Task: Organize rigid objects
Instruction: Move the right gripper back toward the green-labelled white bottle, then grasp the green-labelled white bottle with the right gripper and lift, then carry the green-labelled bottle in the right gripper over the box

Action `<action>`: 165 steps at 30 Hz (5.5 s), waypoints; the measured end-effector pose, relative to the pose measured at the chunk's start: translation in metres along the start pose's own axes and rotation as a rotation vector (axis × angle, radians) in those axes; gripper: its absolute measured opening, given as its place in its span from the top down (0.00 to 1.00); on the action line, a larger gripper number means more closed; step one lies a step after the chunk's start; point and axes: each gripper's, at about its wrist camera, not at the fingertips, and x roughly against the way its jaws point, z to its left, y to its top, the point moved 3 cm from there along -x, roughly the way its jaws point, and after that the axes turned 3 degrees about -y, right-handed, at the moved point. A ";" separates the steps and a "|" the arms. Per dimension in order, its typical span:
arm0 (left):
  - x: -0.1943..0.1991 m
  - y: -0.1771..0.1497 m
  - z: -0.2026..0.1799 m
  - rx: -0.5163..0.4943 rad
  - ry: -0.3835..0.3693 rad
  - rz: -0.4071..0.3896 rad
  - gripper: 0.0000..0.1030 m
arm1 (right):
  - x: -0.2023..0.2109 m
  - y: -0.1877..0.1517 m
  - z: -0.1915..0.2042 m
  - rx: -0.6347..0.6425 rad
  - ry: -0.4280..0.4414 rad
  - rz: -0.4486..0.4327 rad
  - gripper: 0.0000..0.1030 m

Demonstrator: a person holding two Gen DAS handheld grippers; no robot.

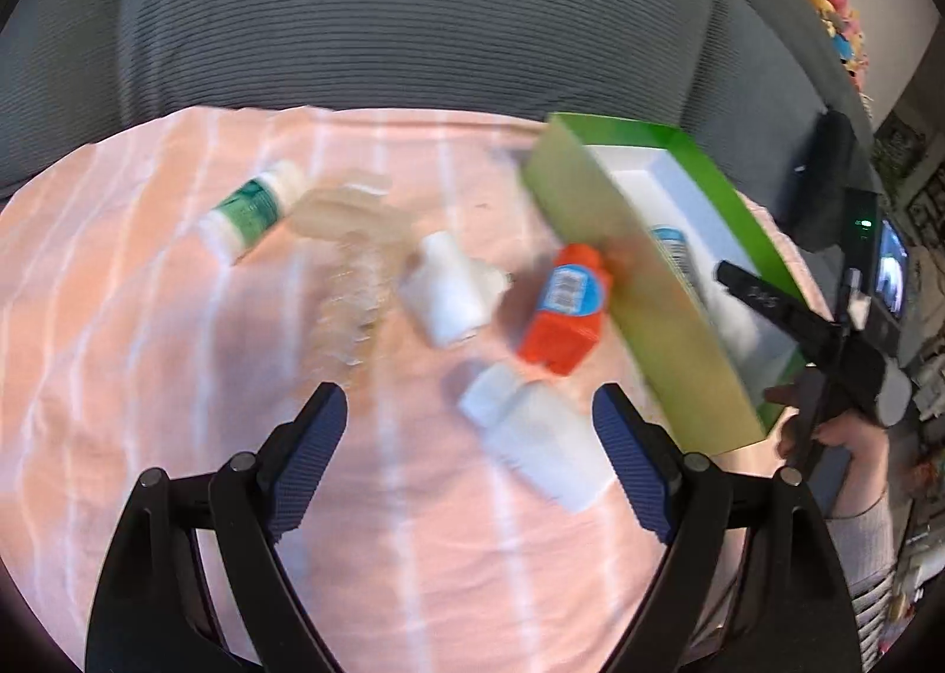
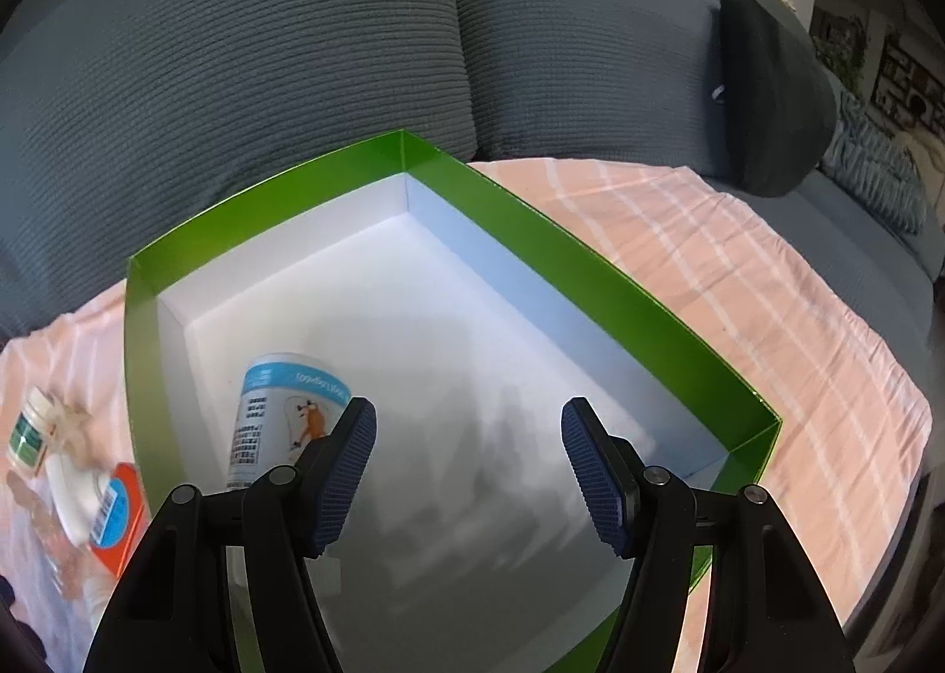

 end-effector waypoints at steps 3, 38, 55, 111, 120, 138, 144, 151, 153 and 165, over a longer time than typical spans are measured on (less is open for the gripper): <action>0.004 -0.002 0.019 0.034 0.002 0.013 0.18 | -0.001 -0.003 0.000 -0.001 0.017 0.013 0.35; 0.036 -0.003 0.125 0.273 0.017 -0.056 0.14 | 0.104 -0.024 0.151 0.142 0.579 0.148 0.25; 0.065 -0.014 0.189 0.479 0.101 -0.135 0.14 | 0.012 -0.028 0.346 0.150 0.596 0.463 0.45; 0.008 -0.051 0.088 0.254 -0.077 0.108 0.15 | 0.059 -0.101 0.138 0.153 0.703 0.412 0.59; -0.010 -0.059 0.061 0.203 -0.159 0.152 0.27 | 0.046 -0.109 0.146 0.154 0.755 0.500 0.59; -0.028 -0.058 0.040 0.116 -0.191 0.140 0.59 | 0.025 -0.134 0.169 0.210 0.750 0.588 0.58; -0.017 -0.052 0.033 0.075 -0.191 0.094 0.60 | 0.035 -0.129 0.166 0.189 0.762 0.542 0.58; 0.015 -0.034 0.006 -0.034 -0.194 -0.041 0.60 | 0.075 -0.105 0.147 0.171 0.780 0.379 0.57; 0.020 -0.034 0.000 -0.052 -0.199 -0.070 0.60 | 0.084 -0.096 0.138 0.162 0.787 0.335 0.57; 0.026 -0.018 -0.066 -0.188 -0.264 -0.127 0.60 | 0.101 -0.065 0.075 0.084 0.729 0.192 0.57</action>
